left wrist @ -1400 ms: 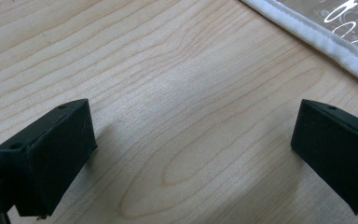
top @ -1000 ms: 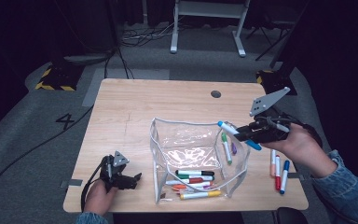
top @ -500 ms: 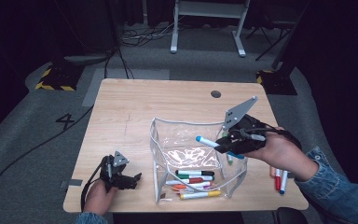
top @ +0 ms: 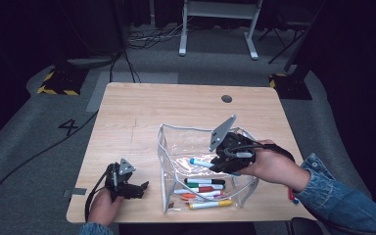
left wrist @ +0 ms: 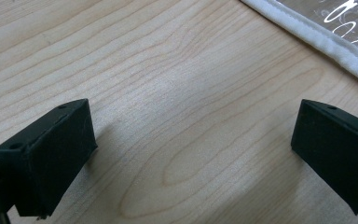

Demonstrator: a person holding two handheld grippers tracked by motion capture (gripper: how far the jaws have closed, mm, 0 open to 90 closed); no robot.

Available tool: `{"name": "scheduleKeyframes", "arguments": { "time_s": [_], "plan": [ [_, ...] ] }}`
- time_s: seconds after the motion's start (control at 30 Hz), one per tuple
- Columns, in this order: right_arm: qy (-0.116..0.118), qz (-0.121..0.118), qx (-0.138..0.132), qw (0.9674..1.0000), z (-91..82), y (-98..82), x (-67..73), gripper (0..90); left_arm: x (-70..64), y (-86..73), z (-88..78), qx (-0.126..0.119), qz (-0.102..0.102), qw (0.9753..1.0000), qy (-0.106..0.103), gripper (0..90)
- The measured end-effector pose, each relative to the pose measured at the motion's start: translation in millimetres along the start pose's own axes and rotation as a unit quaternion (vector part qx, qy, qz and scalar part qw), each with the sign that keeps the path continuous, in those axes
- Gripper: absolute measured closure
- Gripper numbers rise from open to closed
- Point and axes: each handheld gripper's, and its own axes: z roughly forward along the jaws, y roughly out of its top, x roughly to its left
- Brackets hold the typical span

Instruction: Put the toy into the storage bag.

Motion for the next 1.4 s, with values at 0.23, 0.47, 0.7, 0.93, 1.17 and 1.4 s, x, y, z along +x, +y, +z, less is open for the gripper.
{"name": "scheduleKeyframes", "arguments": {
  "time_s": [0.23, 0.47, 0.7, 0.93, 1.17, 1.4],
  "plan": [
    [0.011, -0.006, 0.035, 0.9993, 24.0, 7.7, -1.4, 76.5, 0.0, 0.0, 0.0, 0.000, 0.000, 1.0000, 0.000, 0.0],
    [0.012, -0.022, 0.072, 0.9971, 47.2, 15.8, 0.4, 76.5, -0.1, 0.0, 0.0, 0.000, -0.001, 1.0000, 0.000, 0.0],
    [0.016, -0.041, 0.094, 0.9946, 65.1, 19.5, 3.4, 76.5, 0.0, 0.0, 0.0, 0.000, 0.000, 1.0000, 0.000, 0.0],
    [0.022, -0.064, 0.126, 0.9897, 80.6, 21.8, 6.7, 76.4, -0.1, 0.0, 0.0, 0.000, -0.001, 1.0000, 0.000, 0.0],
    [0.027, -0.063, 0.149, 0.9865, 94.3, 23.7, 6.1, 76.2, -0.1, 0.0, 0.0, 0.000, -0.001, 1.0000, 0.000, 0.0],
    [0.029, -0.067, 0.167, 0.9834, 101.8, 23.4, 6.5, 76.0, -0.1, 0.0, 0.0, 0.000, -0.001, 1.0000, 0.000, 0.0]
  ]
}}
